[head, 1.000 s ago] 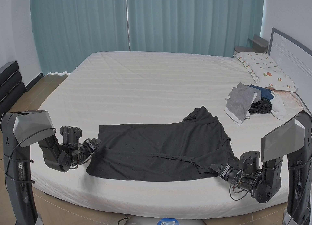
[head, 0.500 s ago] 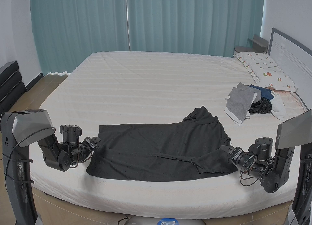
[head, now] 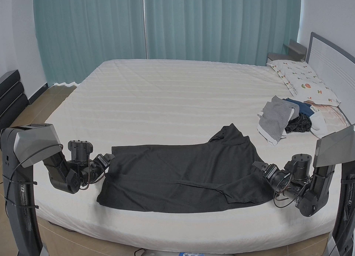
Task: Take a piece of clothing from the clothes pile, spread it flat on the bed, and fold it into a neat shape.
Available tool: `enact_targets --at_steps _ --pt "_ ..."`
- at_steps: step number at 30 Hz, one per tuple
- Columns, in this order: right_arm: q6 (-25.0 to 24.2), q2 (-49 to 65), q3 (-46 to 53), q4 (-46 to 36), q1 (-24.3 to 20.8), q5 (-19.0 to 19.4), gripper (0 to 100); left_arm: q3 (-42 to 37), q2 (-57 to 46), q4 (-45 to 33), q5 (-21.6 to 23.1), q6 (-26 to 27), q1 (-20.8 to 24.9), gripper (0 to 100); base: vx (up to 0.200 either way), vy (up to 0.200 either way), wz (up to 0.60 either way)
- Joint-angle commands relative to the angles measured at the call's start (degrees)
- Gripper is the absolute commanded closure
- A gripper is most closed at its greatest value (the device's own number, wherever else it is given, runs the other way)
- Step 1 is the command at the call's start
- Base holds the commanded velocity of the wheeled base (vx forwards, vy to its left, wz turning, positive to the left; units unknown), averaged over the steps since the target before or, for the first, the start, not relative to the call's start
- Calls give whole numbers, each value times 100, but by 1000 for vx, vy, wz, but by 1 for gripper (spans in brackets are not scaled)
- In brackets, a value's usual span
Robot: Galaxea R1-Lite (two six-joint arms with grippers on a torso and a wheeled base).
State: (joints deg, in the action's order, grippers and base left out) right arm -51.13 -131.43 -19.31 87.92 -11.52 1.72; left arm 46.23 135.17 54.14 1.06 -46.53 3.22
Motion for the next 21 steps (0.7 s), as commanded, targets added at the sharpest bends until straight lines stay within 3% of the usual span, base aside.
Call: enact_targets --at_steps 1,10,21 --pt "24 -50 -3 6 1 4 0 123 27 0 -18 -49 -5 0 0 0 0" --pt "24 -67 -3 15 1 13 0 695 62 -79 -36 -339 -23 0 0 0 0" --pt "24 -234 -11 41 -17 13 0 2532 844 -887 -203 -119 -41 0 0 0 0"
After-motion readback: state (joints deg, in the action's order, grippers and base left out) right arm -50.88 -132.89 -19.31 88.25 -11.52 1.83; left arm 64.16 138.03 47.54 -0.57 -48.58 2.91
